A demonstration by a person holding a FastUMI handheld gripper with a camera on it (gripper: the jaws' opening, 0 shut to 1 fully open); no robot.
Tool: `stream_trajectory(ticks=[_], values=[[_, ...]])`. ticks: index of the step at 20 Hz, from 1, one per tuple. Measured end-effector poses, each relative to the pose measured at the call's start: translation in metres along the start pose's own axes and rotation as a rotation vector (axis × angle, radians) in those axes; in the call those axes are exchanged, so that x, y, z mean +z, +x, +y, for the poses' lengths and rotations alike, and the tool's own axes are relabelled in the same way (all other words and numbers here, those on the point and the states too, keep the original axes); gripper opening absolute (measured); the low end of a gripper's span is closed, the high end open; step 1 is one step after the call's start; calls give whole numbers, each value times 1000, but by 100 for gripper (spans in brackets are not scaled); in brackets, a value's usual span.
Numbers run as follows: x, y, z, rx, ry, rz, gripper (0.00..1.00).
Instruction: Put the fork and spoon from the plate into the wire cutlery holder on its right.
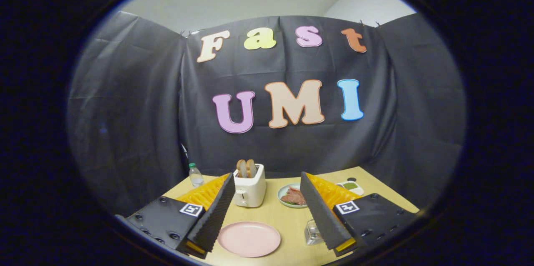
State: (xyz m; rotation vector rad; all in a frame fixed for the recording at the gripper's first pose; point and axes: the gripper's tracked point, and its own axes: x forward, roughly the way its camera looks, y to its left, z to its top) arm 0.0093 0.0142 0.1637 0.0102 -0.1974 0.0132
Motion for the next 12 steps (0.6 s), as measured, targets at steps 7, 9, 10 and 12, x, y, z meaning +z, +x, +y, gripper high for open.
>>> stream_trajectory(ticks=[7,9,10,12], values=[[4,-14,-19,-32,0,1,99],[5,-18,-25,-34,7,0,99],[6,-19,-28,-32,15,-4,99],[5,-23,-33,-21,26,-6,99]])
